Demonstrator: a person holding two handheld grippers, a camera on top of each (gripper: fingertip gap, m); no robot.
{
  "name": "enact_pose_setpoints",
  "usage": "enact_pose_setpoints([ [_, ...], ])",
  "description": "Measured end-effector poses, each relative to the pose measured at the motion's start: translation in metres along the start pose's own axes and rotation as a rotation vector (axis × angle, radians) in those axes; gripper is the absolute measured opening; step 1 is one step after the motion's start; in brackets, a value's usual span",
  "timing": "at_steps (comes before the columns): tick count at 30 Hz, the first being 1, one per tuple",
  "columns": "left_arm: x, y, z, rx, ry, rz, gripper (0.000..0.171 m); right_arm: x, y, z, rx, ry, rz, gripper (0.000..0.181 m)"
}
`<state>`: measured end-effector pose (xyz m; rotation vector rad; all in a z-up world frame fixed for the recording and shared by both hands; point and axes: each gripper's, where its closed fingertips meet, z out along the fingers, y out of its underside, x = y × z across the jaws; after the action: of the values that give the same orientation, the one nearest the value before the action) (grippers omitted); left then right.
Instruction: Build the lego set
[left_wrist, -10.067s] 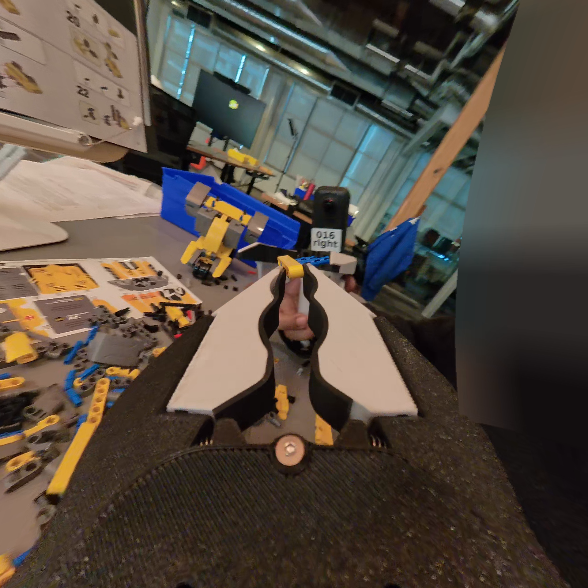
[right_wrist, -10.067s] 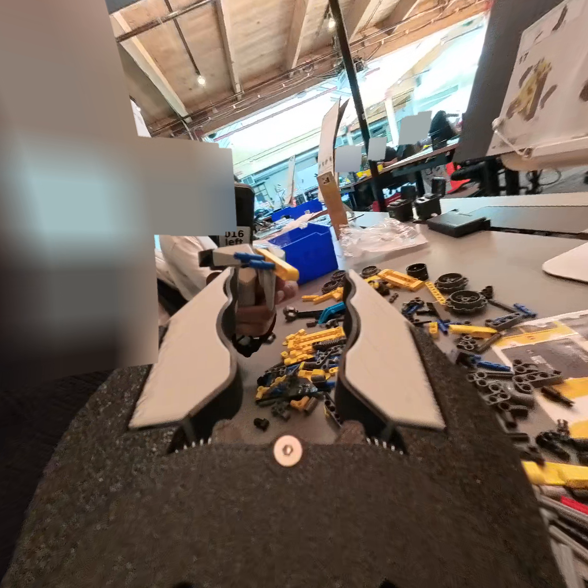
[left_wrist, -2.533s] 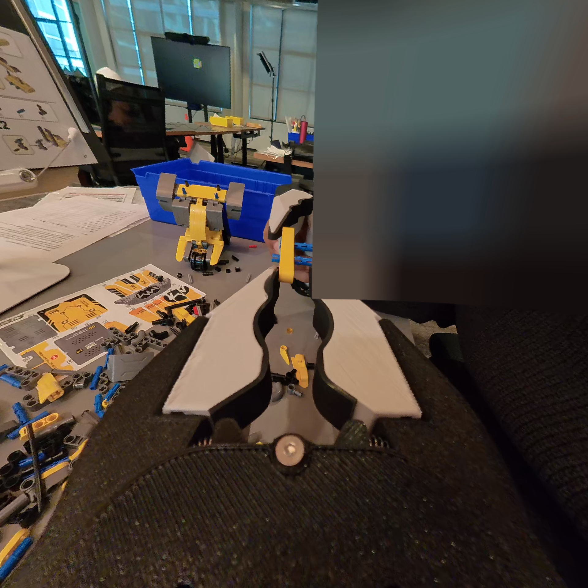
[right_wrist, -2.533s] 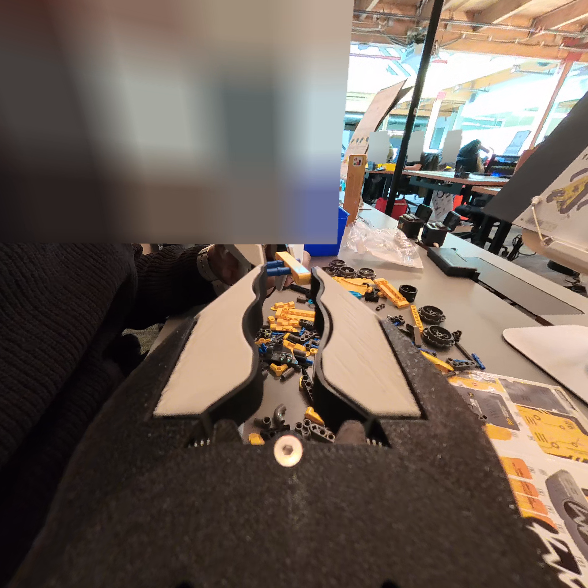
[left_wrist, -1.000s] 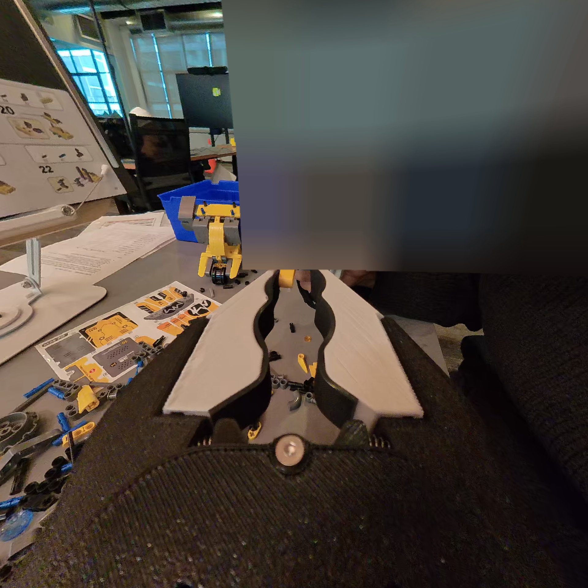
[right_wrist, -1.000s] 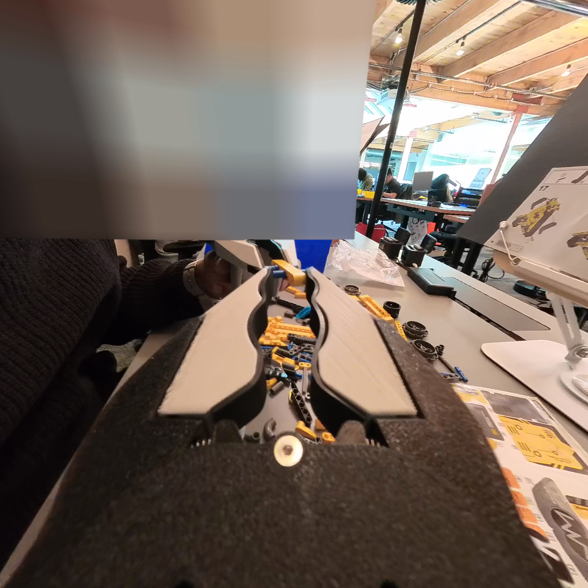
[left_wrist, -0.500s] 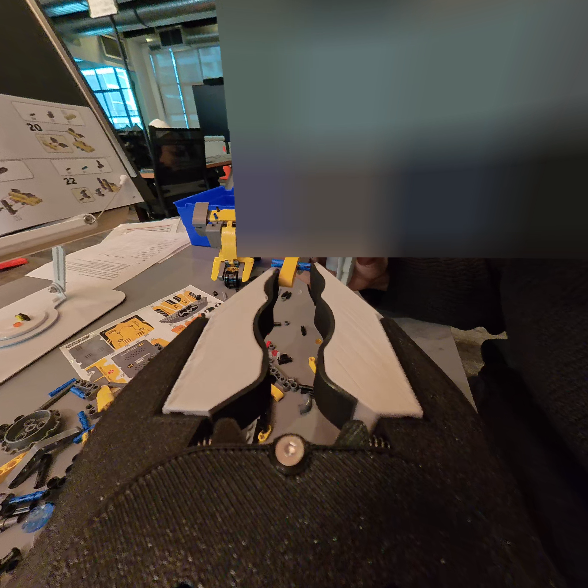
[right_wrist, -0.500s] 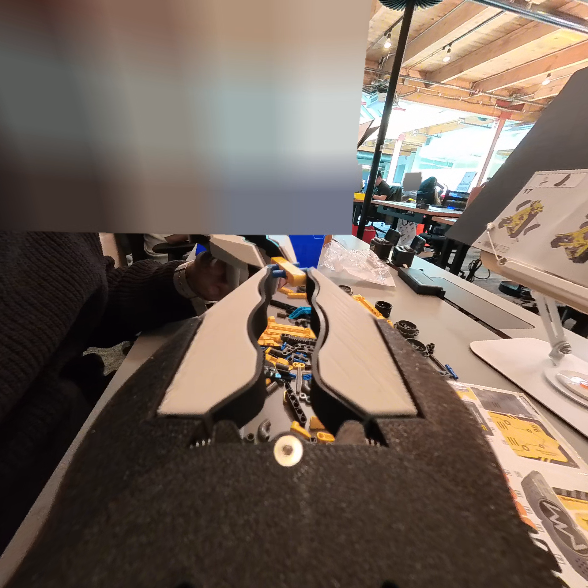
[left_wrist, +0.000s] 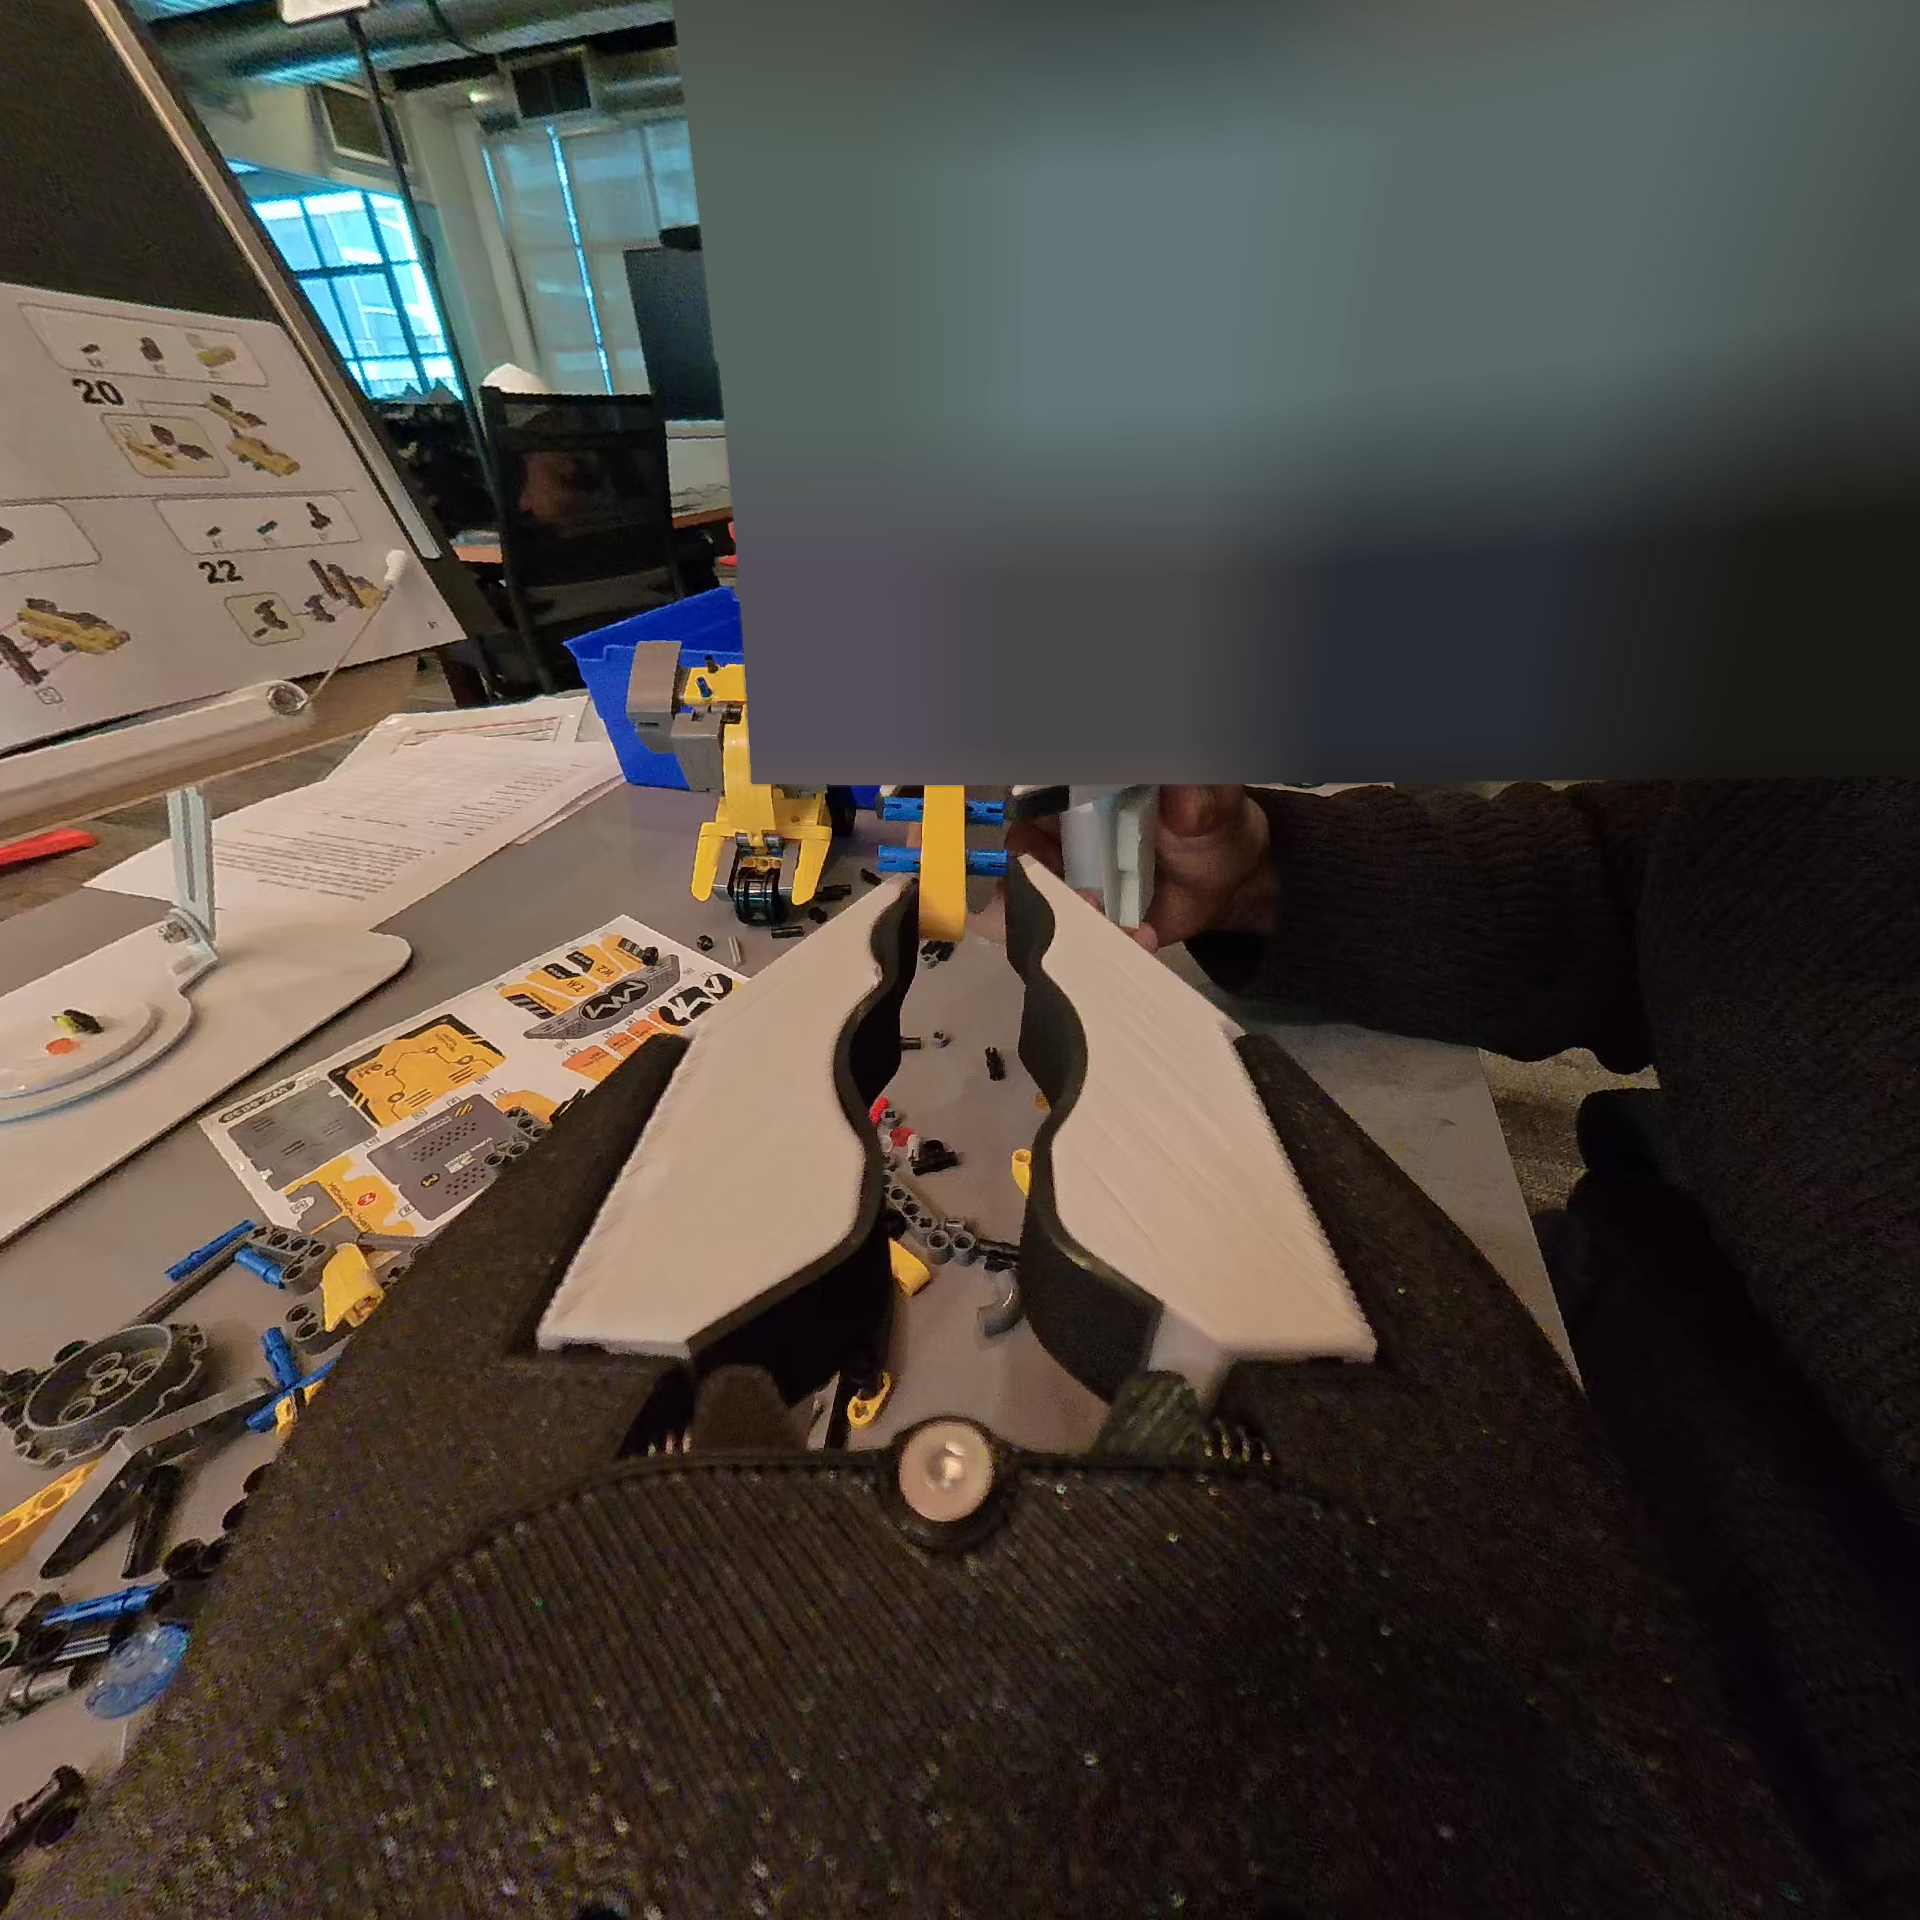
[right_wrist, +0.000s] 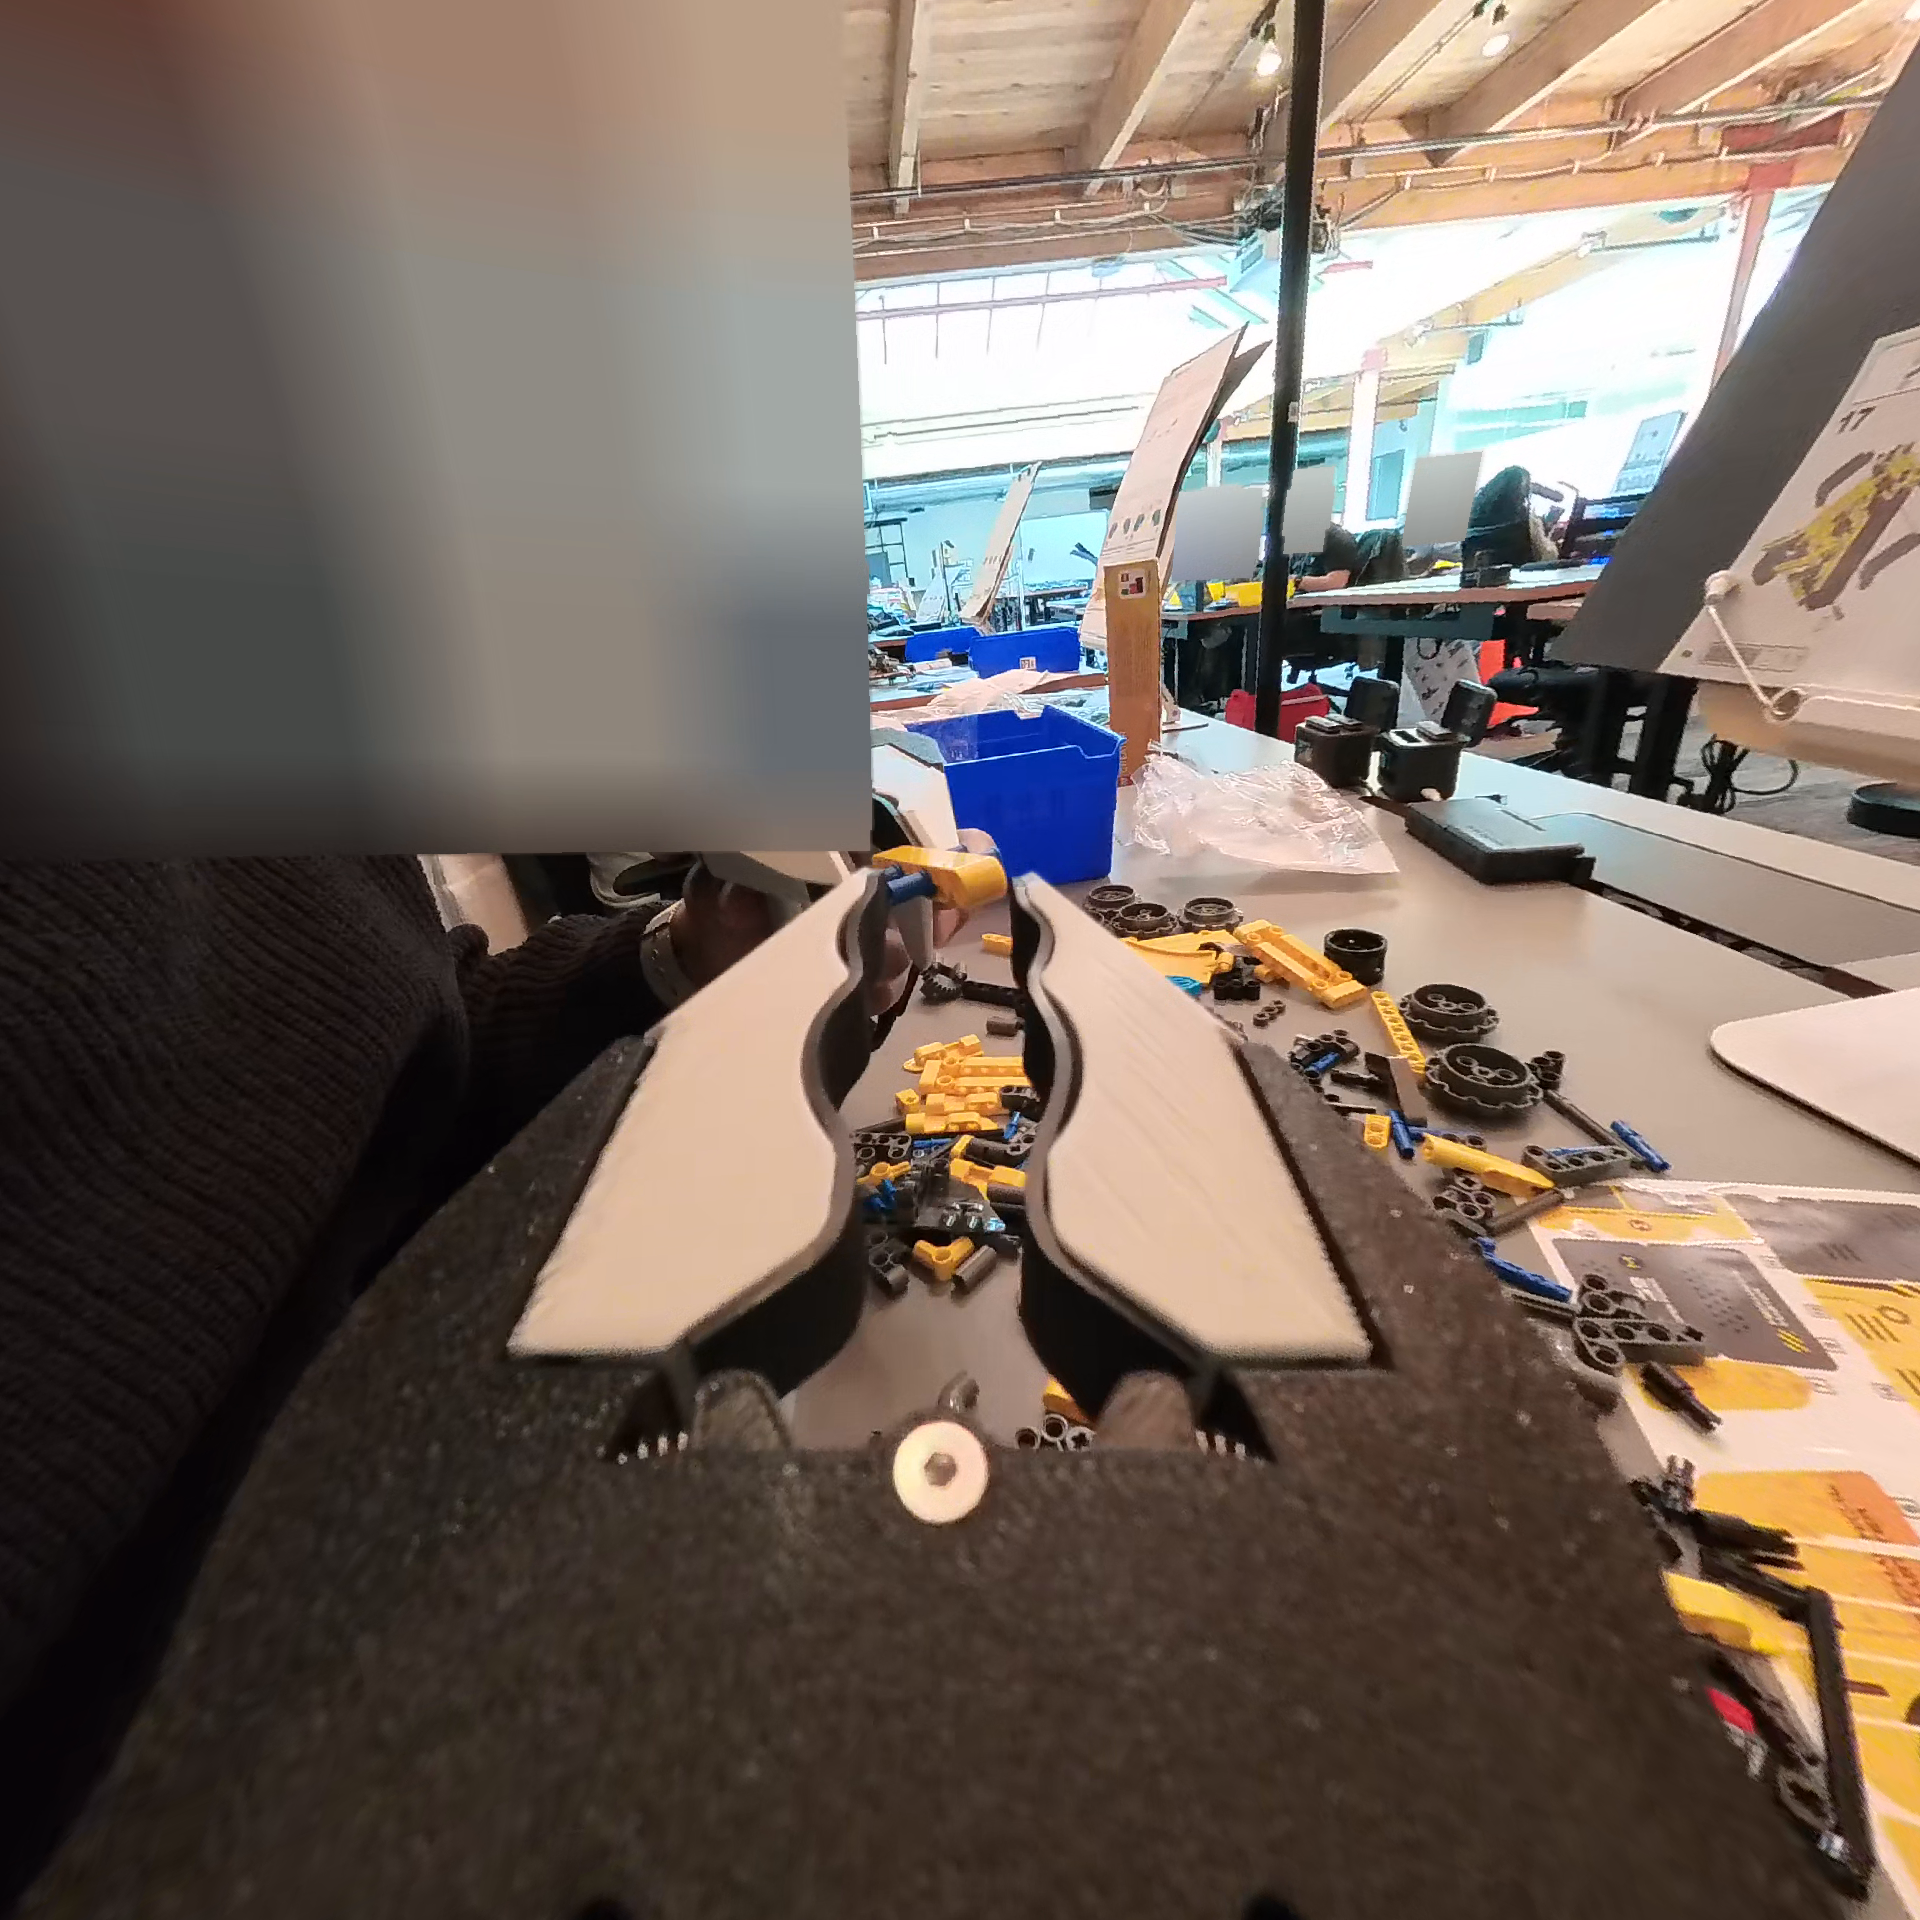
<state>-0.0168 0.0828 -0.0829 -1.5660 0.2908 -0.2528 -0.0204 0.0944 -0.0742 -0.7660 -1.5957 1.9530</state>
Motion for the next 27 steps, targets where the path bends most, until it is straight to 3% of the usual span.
enact_pose_setpoints([
  [27,-0.0027,0.0033,-0.0001,-0.016,-0.016,0.031,0.012,0.0034,0.0055,-0.0004,-0.047,0.024,-0.024,0.023],
])
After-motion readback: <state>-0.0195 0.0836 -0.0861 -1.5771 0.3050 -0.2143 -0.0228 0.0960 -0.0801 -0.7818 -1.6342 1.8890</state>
